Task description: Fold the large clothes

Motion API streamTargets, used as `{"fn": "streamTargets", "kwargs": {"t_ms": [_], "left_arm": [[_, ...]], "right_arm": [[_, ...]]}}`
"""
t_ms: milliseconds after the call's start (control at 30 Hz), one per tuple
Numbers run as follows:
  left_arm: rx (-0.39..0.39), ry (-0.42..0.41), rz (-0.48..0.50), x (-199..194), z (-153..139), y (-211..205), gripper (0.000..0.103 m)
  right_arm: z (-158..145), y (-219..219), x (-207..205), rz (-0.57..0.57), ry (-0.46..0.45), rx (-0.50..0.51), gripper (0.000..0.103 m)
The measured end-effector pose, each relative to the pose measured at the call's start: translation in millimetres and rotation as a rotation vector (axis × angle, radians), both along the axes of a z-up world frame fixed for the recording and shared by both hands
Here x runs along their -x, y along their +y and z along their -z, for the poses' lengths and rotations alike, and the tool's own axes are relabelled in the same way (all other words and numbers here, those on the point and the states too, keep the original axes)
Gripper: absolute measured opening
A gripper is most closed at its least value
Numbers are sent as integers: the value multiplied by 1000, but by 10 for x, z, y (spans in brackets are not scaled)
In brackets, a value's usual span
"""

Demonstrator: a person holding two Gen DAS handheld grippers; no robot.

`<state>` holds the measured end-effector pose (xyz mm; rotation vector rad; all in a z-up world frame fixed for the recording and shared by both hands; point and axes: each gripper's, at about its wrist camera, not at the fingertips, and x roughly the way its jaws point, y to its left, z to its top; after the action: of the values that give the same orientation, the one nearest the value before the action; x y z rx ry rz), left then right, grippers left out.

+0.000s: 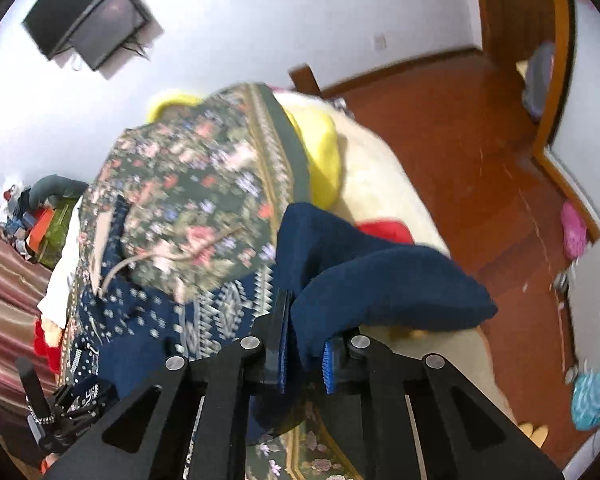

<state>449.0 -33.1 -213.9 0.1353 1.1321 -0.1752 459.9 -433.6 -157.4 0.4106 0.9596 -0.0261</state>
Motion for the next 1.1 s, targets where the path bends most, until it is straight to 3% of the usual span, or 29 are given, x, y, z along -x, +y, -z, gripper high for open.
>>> {"fn": "streamTargets", "kwargs": {"t_ms": [100, 267, 633, 900, 1100], "left_arm": [[-3, -20, 19, 67, -83, -17, 68], [2, -53, 38, 163, -231, 2, 68], [27, -105, 8, 343, -482, 348, 68], [17, -108, -14, 530, -491, 716, 68], [62, -76, -25, 538, -432, 840, 68]], "right_arm": [[-233, 89, 39, 0, -58, 25, 10], [-460, 382, 95, -78, -92, -16, 10], [-536, 1790, 117, -363, -91, -105, 10], [-116, 2755, 117, -526, 11, -79, 10], [498, 2857, 87, -544, 192, -37, 11]]}}
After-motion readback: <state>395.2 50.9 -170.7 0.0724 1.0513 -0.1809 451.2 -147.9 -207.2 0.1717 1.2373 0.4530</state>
